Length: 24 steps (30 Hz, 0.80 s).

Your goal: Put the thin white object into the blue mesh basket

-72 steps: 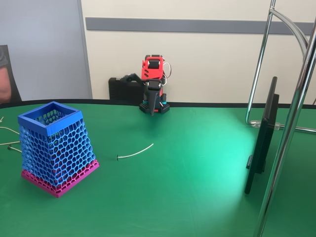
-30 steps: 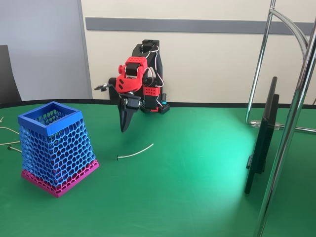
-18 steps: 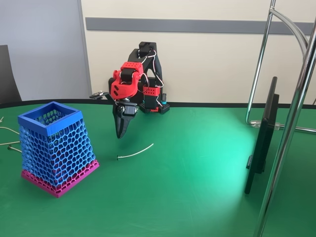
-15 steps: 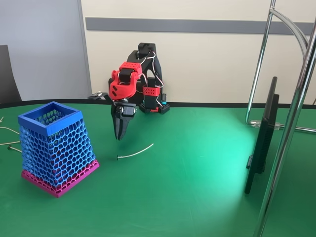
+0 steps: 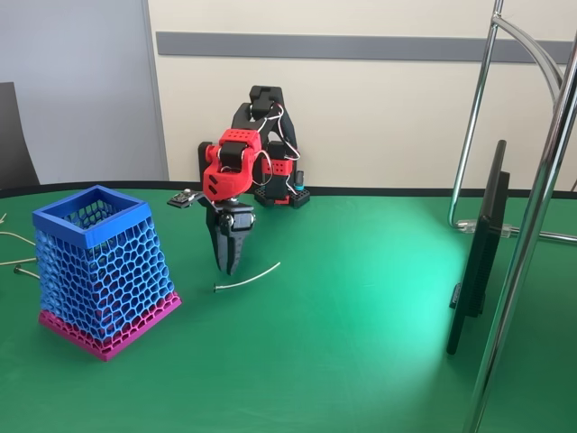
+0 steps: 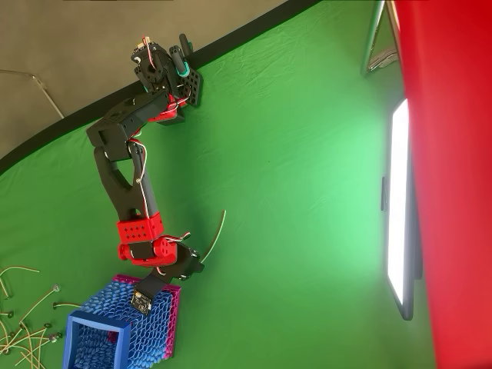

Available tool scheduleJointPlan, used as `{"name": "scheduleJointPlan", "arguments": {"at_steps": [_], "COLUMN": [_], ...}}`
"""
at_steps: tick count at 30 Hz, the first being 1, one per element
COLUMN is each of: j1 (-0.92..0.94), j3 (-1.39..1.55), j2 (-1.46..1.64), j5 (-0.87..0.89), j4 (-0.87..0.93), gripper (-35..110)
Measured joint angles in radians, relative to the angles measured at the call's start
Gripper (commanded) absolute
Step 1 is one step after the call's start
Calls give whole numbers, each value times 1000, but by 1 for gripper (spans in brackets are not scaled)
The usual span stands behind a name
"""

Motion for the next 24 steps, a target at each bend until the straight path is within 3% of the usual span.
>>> {"name": "scheduleJointPlan", "arguments": {"at_steps": [24], "j1": [17], "j3": [-95], "j2": [-123], "j5": [0], "j4": [0], "gripper": [14]}}
